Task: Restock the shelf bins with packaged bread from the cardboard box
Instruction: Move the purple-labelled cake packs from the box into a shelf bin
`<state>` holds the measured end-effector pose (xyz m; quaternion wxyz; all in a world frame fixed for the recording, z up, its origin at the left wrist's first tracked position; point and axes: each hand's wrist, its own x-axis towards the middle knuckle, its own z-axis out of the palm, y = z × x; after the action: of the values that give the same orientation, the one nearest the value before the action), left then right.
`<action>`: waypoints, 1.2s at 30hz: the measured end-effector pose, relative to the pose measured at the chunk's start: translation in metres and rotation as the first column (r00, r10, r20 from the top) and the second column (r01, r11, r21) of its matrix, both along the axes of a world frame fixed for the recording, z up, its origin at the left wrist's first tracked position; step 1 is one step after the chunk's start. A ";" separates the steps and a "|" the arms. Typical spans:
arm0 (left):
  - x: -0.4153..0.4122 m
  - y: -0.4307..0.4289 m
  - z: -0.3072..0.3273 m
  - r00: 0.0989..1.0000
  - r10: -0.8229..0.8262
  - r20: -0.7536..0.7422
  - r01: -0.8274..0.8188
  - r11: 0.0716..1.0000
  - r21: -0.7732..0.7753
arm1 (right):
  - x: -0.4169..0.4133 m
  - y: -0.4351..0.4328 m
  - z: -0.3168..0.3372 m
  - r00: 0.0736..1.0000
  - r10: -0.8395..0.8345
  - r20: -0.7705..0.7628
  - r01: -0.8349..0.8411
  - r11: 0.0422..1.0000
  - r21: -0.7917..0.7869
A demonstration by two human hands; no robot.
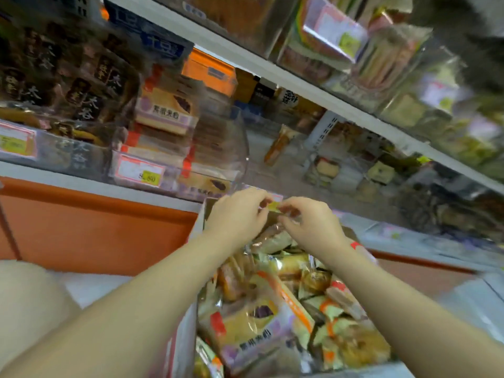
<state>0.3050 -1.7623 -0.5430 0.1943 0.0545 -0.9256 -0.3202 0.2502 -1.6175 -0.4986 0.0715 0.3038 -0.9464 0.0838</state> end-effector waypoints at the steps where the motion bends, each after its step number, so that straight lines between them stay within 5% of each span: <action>1: -0.001 0.011 0.000 0.999 -0.037 0.038 0.038 0.999 -0.024 | 0.000 0.019 -0.002 0.999 -0.025 0.029 0.024 0.999 0.026; 13: -0.001 0.093 -0.028 0.821 -0.300 0.486 0.419 0.894 -0.157 | 0.019 0.167 -0.017 0.953 -0.184 0.242 0.129 0.966 0.226; 25: 0.010 0.079 -0.023 0.775 -0.407 0.483 0.485 0.873 -0.042 | 0.027 0.172 -0.032 0.980 -0.130 0.153 0.105 0.981 0.163; 30: 0.015 0.079 -0.008 0.772 -0.486 0.411 0.401 0.873 0.278 | 0.055 0.156 -0.011 0.998 0.022 0.066 -0.014 0.994 -0.106; 33: 0.021 0.079 0.005 0.756 -0.548 0.357 0.260 0.752 0.605 | 0.068 0.143 -0.012 0.983 0.173 -0.063 -0.179 0.977 -0.117; 36: 0.024 0.075 0.009 0.803 -0.537 0.257 0.188 0.638 0.747 | 0.071 0.133 -0.018 0.949 0.248 -0.193 -0.275 0.953 -0.128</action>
<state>0.3292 -1.6875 -0.5337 -0.1348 0.0032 -0.7470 -0.6510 0.3216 -1.4845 -0.5162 0.1657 0.4267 -0.8784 0.1378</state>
